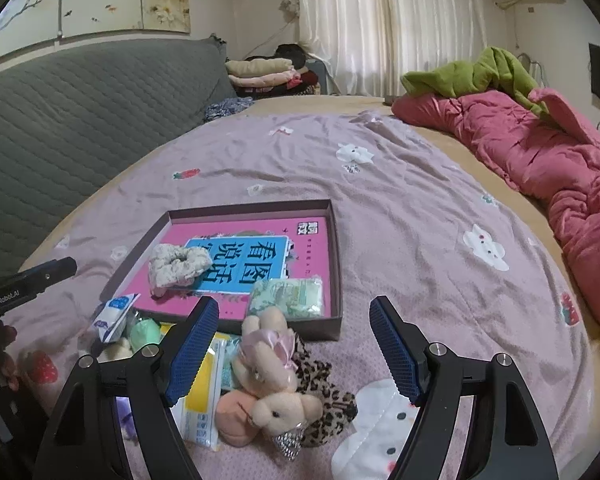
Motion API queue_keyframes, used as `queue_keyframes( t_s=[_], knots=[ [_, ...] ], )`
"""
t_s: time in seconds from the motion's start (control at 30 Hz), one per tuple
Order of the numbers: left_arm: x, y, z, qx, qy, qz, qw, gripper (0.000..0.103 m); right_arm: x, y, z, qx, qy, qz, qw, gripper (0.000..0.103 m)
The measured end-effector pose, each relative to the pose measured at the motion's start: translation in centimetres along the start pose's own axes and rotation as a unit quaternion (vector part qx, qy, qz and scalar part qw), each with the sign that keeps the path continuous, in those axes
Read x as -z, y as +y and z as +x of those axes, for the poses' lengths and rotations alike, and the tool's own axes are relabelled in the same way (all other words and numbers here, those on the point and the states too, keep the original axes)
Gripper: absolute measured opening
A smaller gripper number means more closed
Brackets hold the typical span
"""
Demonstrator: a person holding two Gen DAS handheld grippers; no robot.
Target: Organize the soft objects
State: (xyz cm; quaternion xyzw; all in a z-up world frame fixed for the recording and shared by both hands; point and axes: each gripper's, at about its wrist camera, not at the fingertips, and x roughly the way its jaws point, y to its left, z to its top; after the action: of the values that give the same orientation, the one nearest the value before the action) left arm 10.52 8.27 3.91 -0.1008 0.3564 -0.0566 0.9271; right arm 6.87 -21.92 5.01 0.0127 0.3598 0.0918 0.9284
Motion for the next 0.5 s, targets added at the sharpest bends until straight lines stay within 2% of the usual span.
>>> queue_keyframes(
  t_s=[0.5],
  knots=[
    [2.5, -2.8, -0.9, 0.007, 0.019, 0.038, 0.9991, 0.060, 1.4, 0.5, -1.0, -0.009, 0.013, -0.007, 1.000, 0.079]
  ],
)
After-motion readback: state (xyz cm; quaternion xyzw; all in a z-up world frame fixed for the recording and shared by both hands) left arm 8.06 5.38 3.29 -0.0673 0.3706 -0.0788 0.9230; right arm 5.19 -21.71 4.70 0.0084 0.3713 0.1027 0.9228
